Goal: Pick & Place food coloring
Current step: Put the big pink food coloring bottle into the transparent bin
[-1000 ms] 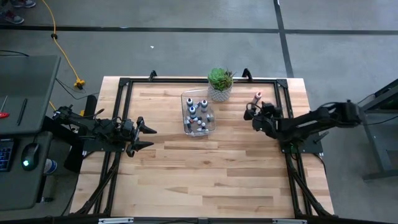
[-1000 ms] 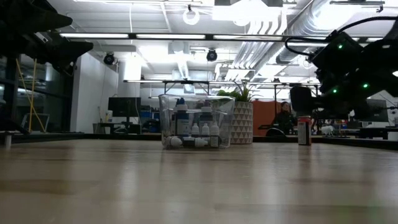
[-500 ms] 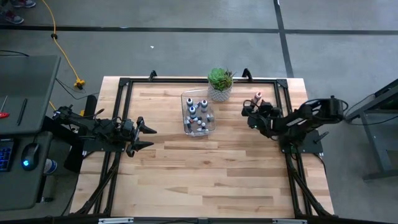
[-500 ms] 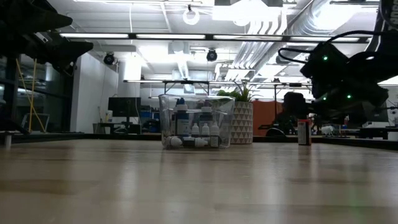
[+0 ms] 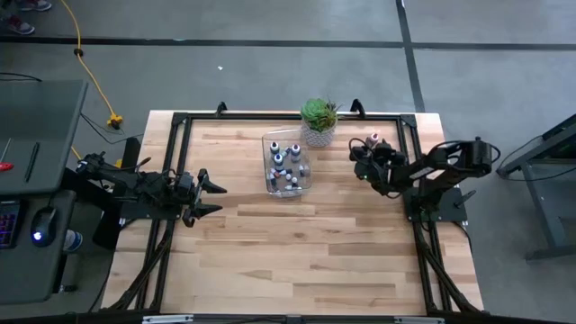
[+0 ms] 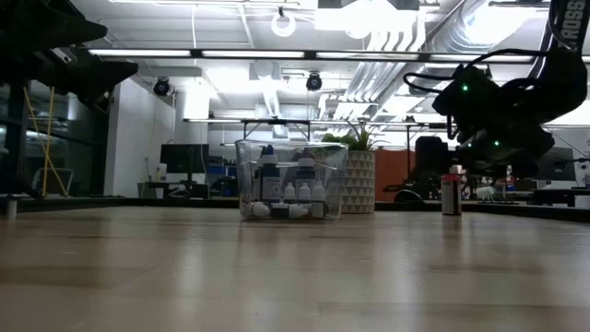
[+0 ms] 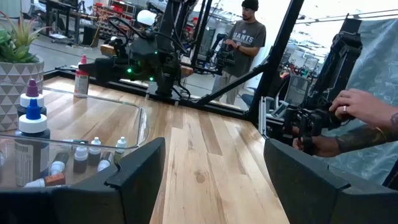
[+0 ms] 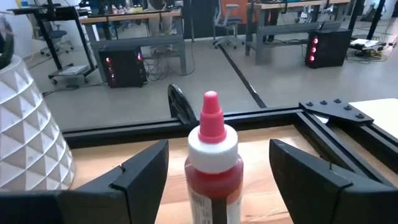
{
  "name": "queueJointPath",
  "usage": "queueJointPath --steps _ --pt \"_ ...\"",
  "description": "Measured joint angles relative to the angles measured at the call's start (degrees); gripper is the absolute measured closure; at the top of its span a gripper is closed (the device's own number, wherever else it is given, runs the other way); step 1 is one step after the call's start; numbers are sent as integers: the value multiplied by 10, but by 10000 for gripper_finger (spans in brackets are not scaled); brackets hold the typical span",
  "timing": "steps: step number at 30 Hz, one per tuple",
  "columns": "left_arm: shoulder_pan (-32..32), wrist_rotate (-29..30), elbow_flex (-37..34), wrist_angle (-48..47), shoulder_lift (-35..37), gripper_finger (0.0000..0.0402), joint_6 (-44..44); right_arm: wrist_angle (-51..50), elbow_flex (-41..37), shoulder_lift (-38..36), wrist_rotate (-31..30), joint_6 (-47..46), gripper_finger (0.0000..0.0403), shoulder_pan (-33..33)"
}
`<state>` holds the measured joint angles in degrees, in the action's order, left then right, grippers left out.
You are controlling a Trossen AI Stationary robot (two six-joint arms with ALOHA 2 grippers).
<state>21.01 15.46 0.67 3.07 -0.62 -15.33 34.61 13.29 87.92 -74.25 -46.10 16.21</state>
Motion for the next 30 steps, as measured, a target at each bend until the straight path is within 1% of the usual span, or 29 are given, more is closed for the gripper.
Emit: queueJointPath --steps 6,14,17,21,28,30 --pt "0 0 0 0 0 130 0 -5 14 0 67 1 137 39" --pt "0 0 0 0 0 130 0 -14 21 0 93 1 138 72" --pt "0 0 0 0 0 130 0 -18 21 0 108 1 145 78" --pt "0 0 0 0 0 130 0 -19 21 0 117 -4 176 82" --pt "0 0 0 0 0 130 0 -21 21 0 117 -5 257 82" --pt "0 0 0 0 0 130 0 -21 21 0 118 -6 264 82"
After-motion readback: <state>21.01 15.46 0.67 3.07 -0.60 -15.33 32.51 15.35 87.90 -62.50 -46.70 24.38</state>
